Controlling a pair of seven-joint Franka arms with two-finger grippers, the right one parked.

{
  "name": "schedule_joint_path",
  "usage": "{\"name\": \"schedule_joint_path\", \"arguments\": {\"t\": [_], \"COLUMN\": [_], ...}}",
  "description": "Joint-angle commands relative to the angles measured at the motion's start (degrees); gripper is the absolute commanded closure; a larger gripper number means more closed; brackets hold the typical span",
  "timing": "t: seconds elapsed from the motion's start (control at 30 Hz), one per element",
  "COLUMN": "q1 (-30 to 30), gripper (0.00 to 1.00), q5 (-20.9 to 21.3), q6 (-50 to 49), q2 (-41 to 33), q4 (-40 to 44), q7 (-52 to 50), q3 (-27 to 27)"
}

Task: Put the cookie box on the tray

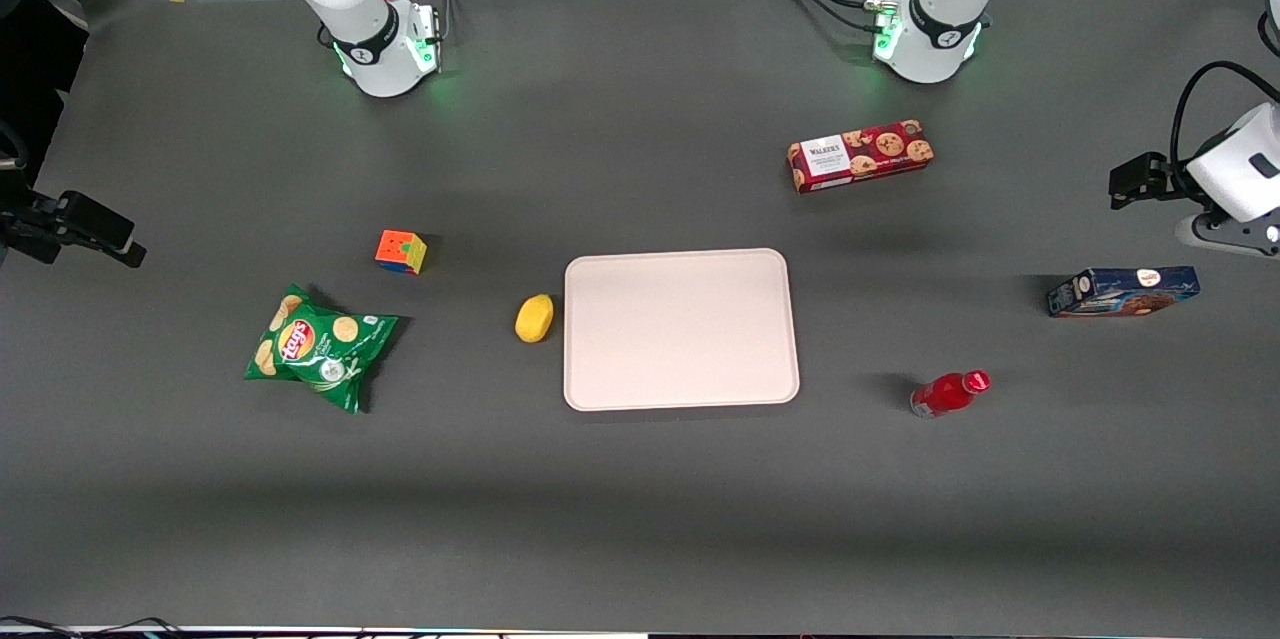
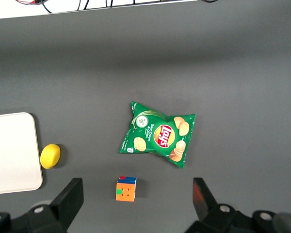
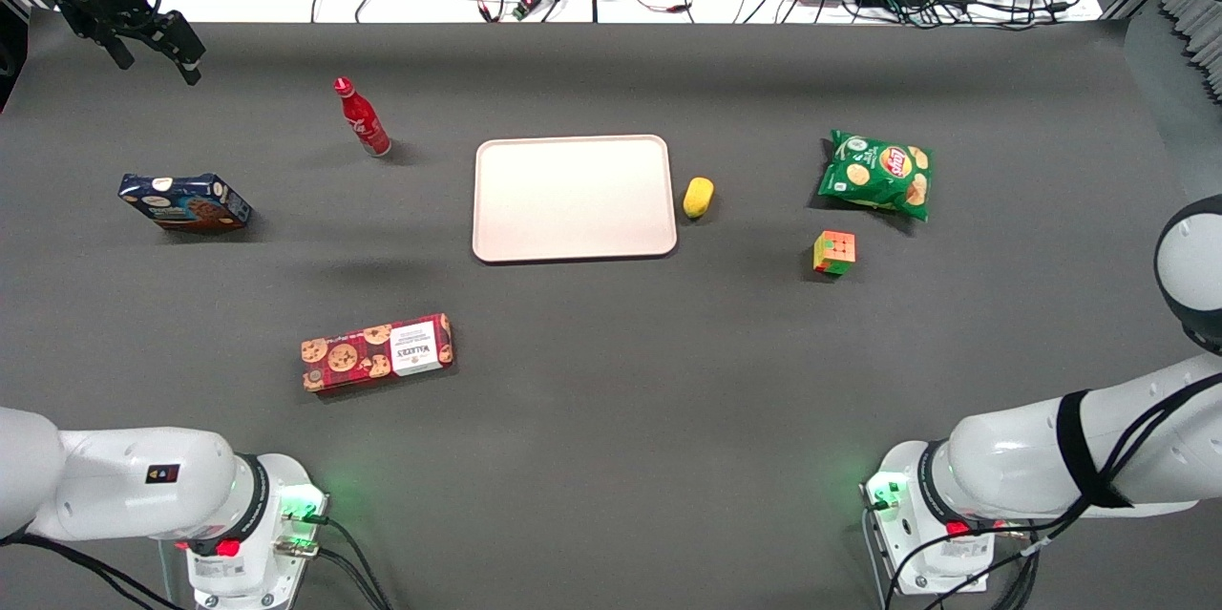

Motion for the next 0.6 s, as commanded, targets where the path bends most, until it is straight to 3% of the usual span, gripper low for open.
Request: {"name": "schedule_joint_path", "arguments": {"t": [0.0, 0.57], "q1": [-0.32, -0.15], "gripper": [0.00, 0.00], "q5": [0.96, 0.96], "q6": [-0.33, -0.42], "q2": [0.67, 1.20], "q4": [1.38, 1.65], "q7": [0.08, 0.35], "q3": [-0.03, -0.03]}}
